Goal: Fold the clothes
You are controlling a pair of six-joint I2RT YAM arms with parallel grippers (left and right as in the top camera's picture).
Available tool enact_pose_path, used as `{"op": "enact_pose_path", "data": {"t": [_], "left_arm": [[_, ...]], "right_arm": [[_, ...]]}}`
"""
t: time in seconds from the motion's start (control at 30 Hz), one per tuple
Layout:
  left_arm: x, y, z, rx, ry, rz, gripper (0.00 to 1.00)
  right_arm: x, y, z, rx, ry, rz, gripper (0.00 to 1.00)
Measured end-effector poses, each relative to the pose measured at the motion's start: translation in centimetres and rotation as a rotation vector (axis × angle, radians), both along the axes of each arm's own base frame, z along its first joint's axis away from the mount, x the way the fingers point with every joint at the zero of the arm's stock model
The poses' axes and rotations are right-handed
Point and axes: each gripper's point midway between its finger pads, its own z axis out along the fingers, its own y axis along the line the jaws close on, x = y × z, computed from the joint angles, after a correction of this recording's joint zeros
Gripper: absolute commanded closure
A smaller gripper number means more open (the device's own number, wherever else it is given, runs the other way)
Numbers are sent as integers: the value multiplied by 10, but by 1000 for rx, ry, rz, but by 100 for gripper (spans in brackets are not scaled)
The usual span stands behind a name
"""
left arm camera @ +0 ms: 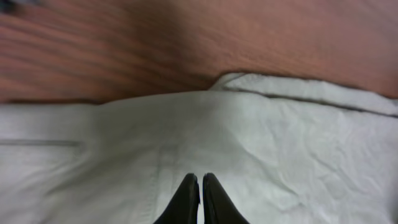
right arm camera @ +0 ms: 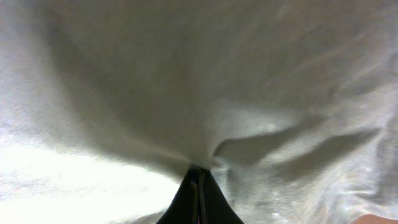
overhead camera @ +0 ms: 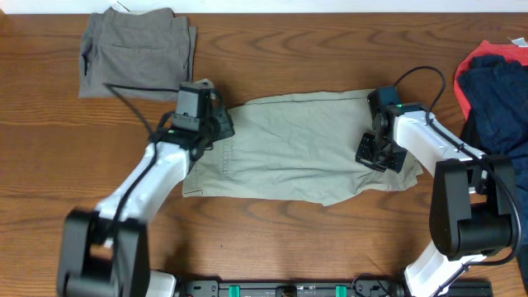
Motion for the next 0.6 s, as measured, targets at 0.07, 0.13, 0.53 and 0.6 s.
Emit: {"op": "enact_pose_path", "data": {"t": [0.07,0.13,0.53,0.6], "left_arm": [[6,-6,-15,-18,10,-15,92],[9,-10,-31,-29,25,-25,93],[3,3,-61,38,95,4,93],[3,9,-62,68,98,17,93]], "right_arm": [[0,3,0,7,0,7,99],[0,6,0,10,0,13,99],[0,9,0,17,-4,25,99],[0,10,0,19,-4,25,99]]}}
